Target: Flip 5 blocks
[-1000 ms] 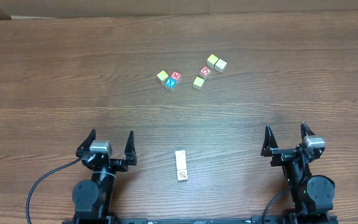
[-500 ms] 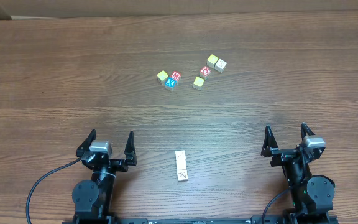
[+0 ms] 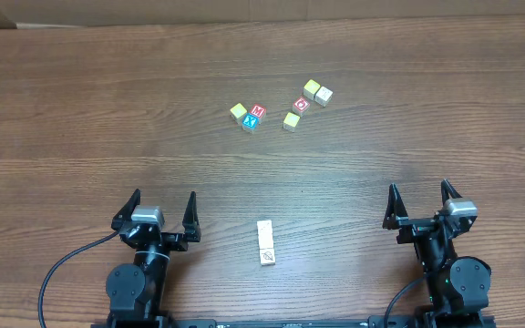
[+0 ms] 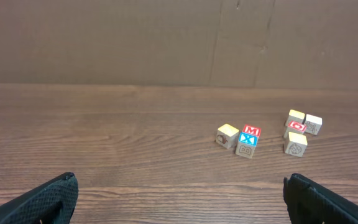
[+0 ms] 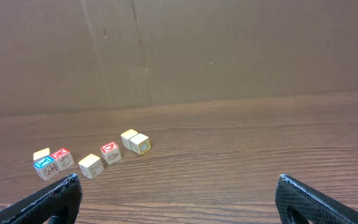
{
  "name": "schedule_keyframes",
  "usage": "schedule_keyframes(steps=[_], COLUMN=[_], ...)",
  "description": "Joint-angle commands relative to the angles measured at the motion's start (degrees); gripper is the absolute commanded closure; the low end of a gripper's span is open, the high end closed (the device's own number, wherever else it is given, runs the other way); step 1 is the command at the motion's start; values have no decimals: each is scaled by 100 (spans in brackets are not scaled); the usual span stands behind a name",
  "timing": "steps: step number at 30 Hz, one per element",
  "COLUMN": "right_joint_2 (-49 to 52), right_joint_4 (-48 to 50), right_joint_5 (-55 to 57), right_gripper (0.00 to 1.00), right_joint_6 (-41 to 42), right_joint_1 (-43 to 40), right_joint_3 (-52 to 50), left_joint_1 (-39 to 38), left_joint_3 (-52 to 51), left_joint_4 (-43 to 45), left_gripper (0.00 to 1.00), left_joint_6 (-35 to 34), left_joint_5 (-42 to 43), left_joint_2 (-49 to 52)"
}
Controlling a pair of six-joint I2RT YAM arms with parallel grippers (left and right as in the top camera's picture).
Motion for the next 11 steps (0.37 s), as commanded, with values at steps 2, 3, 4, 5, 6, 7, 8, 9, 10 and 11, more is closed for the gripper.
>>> schedule_keyframes(steps=[2, 3, 4, 5, 6, 7, 8, 9, 10, 11], right_joint_2=[-68, -68, -68, -68, -68, -68, -68, -68, -68, -68], right_joint_4=[42, 42, 42, 42, 42, 42, 42, 42, 42, 42], right_joint_5=[55, 55, 55, 55, 55, 55, 55, 55, 55, 55], right_gripper=[0, 0, 0, 0, 0, 0, 0, 0, 0, 0], right_joint_6=[-22, -22, -22, -22, -22, -22, -22, -22, -22, -22], right_joint_1=[26, 26, 26, 26, 28, 26, 26, 26, 28, 26], right_joint_3=[-61, -61, -61, -61, -61, -61, -61, -61, -61, -61], left_joint_1=[59, 59, 59, 59, 59, 59, 59, 59, 59, 59], left_joint_3=[-39, -39, -39, -39, -39, -39, -39, -39, -39, -39], left_joint_4=[7, 7, 7, 7, 7, 7, 7, 7, 7, 7], left_gripper=[0, 0, 0, 0, 0, 0, 0, 0, 0, 0], left_joint_6=[111, 111, 111, 111, 114, 114, 111, 111, 111, 111], left_joint_5=[-63, -63, -63, -63, -63, -63, -63, -63, -63, -63], left_joint_2=[-66, -66, -66, -66, -66, -66, -66, -66, -66, -66])
